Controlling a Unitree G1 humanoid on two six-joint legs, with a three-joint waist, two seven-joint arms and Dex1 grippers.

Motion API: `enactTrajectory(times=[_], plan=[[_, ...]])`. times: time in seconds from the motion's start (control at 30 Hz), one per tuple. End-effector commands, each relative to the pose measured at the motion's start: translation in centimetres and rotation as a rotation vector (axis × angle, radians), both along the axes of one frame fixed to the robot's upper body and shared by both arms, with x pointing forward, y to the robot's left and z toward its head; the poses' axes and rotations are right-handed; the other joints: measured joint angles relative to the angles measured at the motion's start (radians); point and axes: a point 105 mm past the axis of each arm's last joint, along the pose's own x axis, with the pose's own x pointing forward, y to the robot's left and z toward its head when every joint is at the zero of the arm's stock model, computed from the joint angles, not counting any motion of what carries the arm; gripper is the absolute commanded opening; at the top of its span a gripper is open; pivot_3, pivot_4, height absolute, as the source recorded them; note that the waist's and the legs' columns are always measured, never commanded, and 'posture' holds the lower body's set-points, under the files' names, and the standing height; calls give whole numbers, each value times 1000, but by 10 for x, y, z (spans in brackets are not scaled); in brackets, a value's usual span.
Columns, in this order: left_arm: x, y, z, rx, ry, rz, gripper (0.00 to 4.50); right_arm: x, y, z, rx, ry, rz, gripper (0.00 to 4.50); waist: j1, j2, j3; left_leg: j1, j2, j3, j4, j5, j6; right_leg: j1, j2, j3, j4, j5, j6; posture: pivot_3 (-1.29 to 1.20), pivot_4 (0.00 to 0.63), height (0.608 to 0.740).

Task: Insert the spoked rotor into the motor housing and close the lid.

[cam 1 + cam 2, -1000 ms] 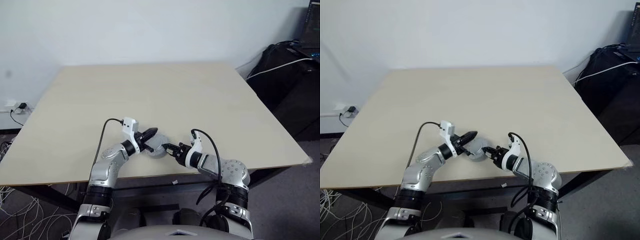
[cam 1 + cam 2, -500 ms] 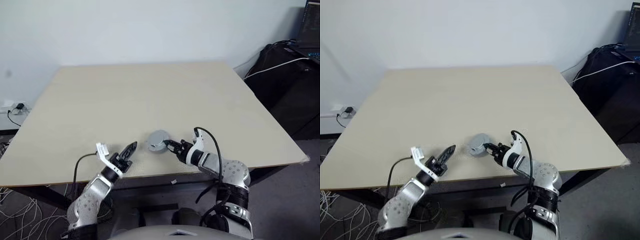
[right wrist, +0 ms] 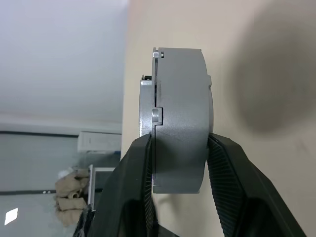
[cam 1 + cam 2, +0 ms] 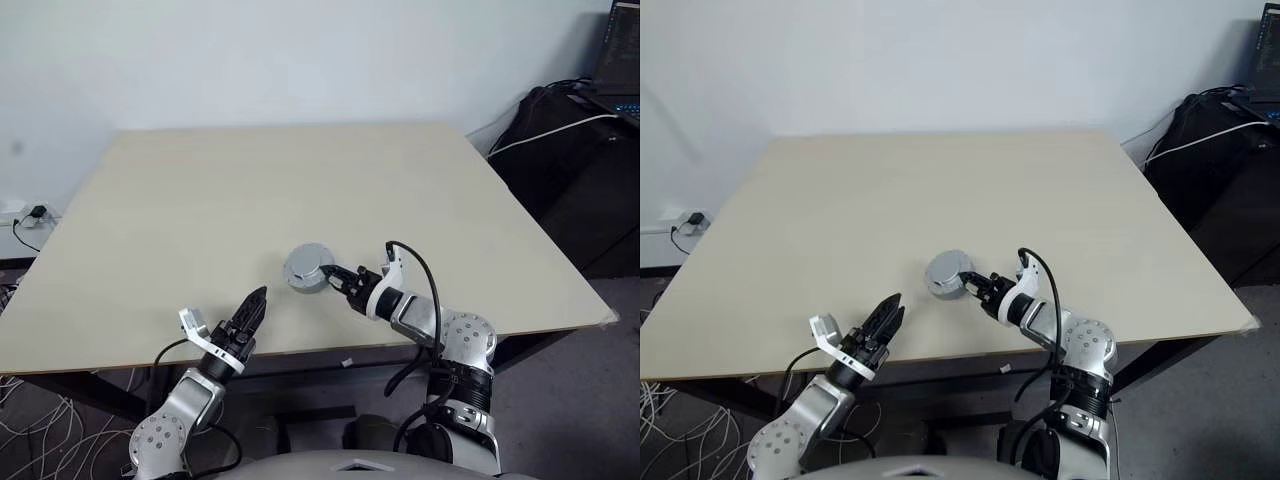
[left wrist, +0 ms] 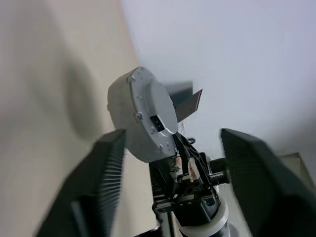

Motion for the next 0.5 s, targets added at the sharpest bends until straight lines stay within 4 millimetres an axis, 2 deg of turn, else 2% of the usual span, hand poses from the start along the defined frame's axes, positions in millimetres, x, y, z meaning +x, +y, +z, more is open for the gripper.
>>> enactTrajectory(times=[0.03,0.5], plan=[[0,-12,7,-108,-5,-9,4493,-2,22,33,109,-110,45,1329,0,0,0,0,0,0,0,0,0,0,0,0,0,0,0,0,0,740],[7,-29,9,-242,19,-71,4500,-32,46,28,124,-59,180,1329,0,0,0,0,0,0,0,0,0,0,0,0,0,0,0,0,0,740]])
